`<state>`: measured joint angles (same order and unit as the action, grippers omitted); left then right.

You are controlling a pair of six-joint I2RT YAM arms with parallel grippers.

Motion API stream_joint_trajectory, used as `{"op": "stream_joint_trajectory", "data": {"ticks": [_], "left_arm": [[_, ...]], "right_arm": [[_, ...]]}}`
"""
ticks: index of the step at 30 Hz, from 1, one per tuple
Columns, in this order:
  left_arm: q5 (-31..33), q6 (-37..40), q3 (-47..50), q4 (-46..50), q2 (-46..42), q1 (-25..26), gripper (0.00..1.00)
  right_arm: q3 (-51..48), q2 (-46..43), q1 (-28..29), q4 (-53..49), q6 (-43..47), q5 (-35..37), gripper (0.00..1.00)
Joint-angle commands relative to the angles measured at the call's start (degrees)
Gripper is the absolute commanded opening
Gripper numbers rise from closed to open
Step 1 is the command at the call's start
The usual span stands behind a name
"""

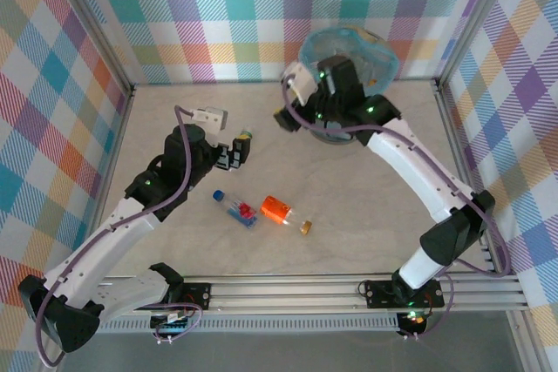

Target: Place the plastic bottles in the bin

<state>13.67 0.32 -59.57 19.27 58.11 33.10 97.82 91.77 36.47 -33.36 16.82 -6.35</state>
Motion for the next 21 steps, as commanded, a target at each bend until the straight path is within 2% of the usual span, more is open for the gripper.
{"op": "stream_joint_trajectory", "data": {"ticks": [1, 4, 9, 14, 21], "left_arm": [[0.98, -3.59, 1.63, 3.97, -3.03, -1.10, 0.95], [1.96, -4.99, 4.20, 4.99, -4.63, -1.59, 0.96], [1.90, -7.02, 10.30, 4.18, -8.05, -1.86, 0.98], [1.90, -8.73, 15.57, 4.06, -10.20, -1.90, 0.99], [1.99, -9.02, 18.68, 4.29, -11.17, -1.99, 0.99]], "right_arm": [[-7.94, -1.31, 2.56, 1.11, 5.25, -3.44, 0.77], [-14.31, -1.72, 5.11, 0.09, 6.79, -4.19, 0.83], [-21.38, 0.81, 8.70, 0.07, 4.14, -7.26, 0.83], [-23.07, 6.59, 12.22, 1.31, 0.17, -7.16, 0.89], [-20.97, 14.54, 13.28, -0.65, -4.03, -4.02, 0.87]]}}
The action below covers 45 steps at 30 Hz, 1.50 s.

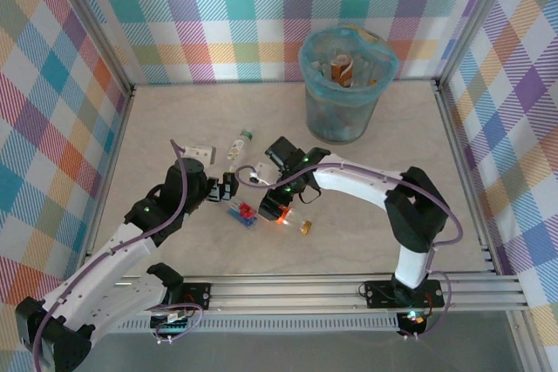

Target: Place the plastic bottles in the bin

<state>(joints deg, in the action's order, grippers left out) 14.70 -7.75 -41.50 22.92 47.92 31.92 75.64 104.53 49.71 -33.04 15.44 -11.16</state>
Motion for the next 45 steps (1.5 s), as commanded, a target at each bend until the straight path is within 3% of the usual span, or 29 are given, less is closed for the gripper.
{"op": "stream_joint_trajectory", "data": {"ticks": [1, 9, 16, 25, 31, 38, 45], "left_arm": [[1.05, -0.95, 0.70, 0.72, -1.04, -0.81, 0.99], [0.99, -0.69, 1.27, -0.11, -0.56, -0.98, 0.99], [1.04, -0.25, 0.65, 0.17, -0.44, -1.14, 0.99], [0.41, 1.34, -2.91, -1.53, 0.99, -1.25, 0.98], [-2.11, 4.72, -12.10, -4.05, 7.14, -1.25, 0.97], [-7.84, 8.16, -24.98, -9.82, 17.15, -1.27, 0.96], [-14.73, 7.88, -38.39, -10.67, 28.47, -1.25, 0.94]], "right_arm": [[1.42, 2.64, 0.03, -1.38, -2.86, 1.30, 0.87], [4.45, 9.11, 0.03, -5.01, -3.99, 2.78, 0.85], [5.66, 9.31, -0.02, -5.99, -4.28, 2.89, 0.66], [8.31, 1.06, -1.27, -11.40, -3.59, 4.39, 0.60], [18.57, -7.54, -6.21, -11.62, -1.86, 5.94, 0.57], [31.67, -10.93, -14.25, 1.98, 2.35, 9.62, 0.53], [38.88, -4.24, -22.13, 21.83, 0.98, 11.91, 0.52]]}}
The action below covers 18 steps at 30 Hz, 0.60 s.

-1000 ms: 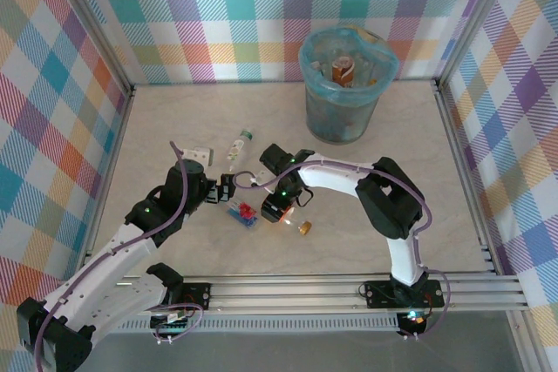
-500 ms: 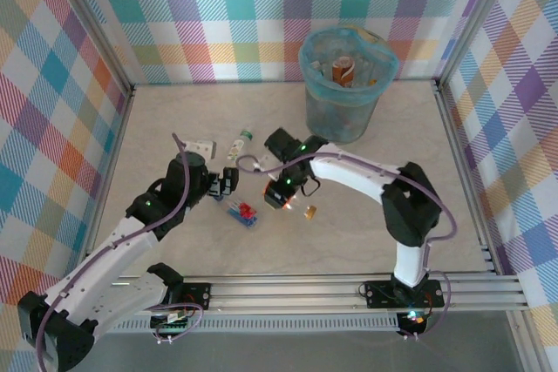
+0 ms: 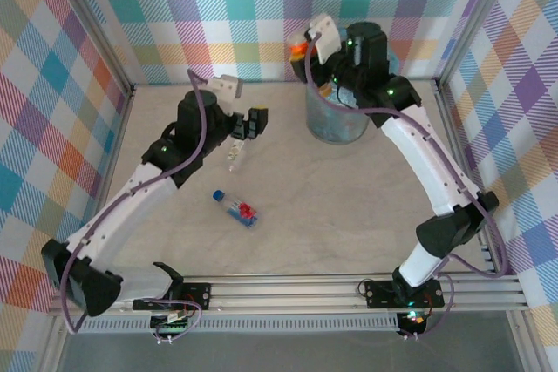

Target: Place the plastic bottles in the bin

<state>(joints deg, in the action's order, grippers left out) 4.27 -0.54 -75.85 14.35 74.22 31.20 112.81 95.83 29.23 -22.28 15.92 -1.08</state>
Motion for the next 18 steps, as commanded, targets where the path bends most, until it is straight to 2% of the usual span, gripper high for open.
{"op": "stream_joint_trajectory", "data": {"ticks": [1, 6, 9, 14, 18], "left_arm": [[-4.89, 0.63, -4.92, -2.21, 2.96, -0.53, 0.94], [-6.47, 0.91, -8.45, -0.94, 6.04, -0.53, 0.94], [-6.45, 1.06, -8.39, -0.31, 5.96, -0.52, 0.94], [-5.94, 1.18, -6.62, -0.09, 4.99, -0.55, 0.94], [-5.60, 0.98, -5.30, -0.58, 4.54, -0.53, 0.94]], "right_arm": [[2.69, 6.08, -2.48, 12.82, 0.10, 1.84, 0.52], [8.98, 15.86, -5.18, 18.68, 0.83, 1.57, 0.52], [9.07, 18.99, -5.81, 22.01, 2.00, 2.33, 0.52], [4.71, 19.40, -6.29, 26.64, 1.42, 2.40, 0.53], [1.09, 18.31, -6.38, 29.19, 0.00, 2.68, 0.62]]}}
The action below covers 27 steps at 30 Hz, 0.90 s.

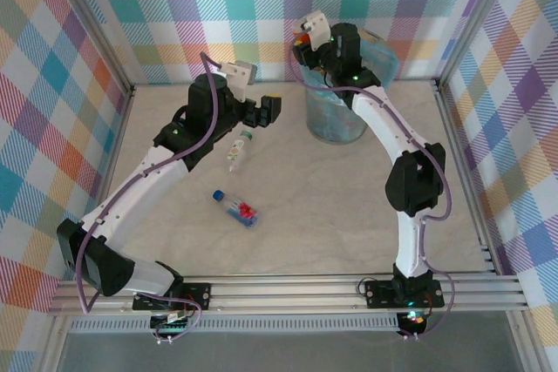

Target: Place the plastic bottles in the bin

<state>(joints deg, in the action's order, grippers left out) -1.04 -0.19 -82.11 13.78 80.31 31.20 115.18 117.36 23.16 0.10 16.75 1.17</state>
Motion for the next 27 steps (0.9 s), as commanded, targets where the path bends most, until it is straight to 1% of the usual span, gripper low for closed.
{"op": "stream_joint_trajectory", "data": {"ticks": [1, 5, 9, 11, 14, 16, 18, 20, 23, 25, 27], "left_arm": [[-0.37, 0.60, 1.19, -0.12, -1.56, -0.55, 0.94], [-0.45, 0.29, 1.34, -0.26, -1.39, -0.53, 0.94], [-0.28, 0.22, 1.71, -0.34, -1.47, -0.60, 0.94], [-0.28, 0.19, 2.29, -0.53, -1.63, -0.54, 0.94], [-0.09, -0.12, 3.16, -0.64, -1.83, -0.53, 0.94], [0.02, -0.25, 3.77, -0.76, -1.92, -0.53, 0.94], [0.24, -0.41, 4.30, -0.86, -2.09, -0.53, 0.94], [0.33, -0.47, 4.50, -0.79, -2.09, -0.55, 0.94], [0.53, -0.51, 4.71, -0.67, -2.23, -0.53, 0.94], [0.76, -0.45, 4.73, -0.43, -2.32, -0.53, 0.94], [0.95, -0.36, 4.67, -0.19, -2.36, -0.57, 0.94]], "right_arm": [[-1.71, -3.44, -0.31, 6.67, -1.25, 0.65, 0.65], [-1.77, -4.13, -0.28, 6.14, -2.73, 2.87, 0.82], [-0.96, -5.25, -0.31, 5.53, -2.78, 3.49, 0.83], [0.26, -5.65, -0.35, 4.08, -2.78, 2.99, 0.77], [3.92, -4.86, -0.30, -0.37, -2.60, 1.18, 0.64], [7.35, -3.23, -0.36, -3.75, -2.40, 0.35, 0.61], [13.26, -0.11, -0.35, -9.01, -1.82, -0.52, 0.60], [22.18, 5.20, -0.48, -16.60, -1.80, -0.98, 0.59], [35.61, 13.15, -0.83, -24.67, -2.31, -1.17, 0.59], [40.02, 16.27, -1.13, -26.41, -2.50, -0.95, 0.57], [39.70, 17.02, -1.51, -25.53, -2.52, -0.99, 0.56]]}}
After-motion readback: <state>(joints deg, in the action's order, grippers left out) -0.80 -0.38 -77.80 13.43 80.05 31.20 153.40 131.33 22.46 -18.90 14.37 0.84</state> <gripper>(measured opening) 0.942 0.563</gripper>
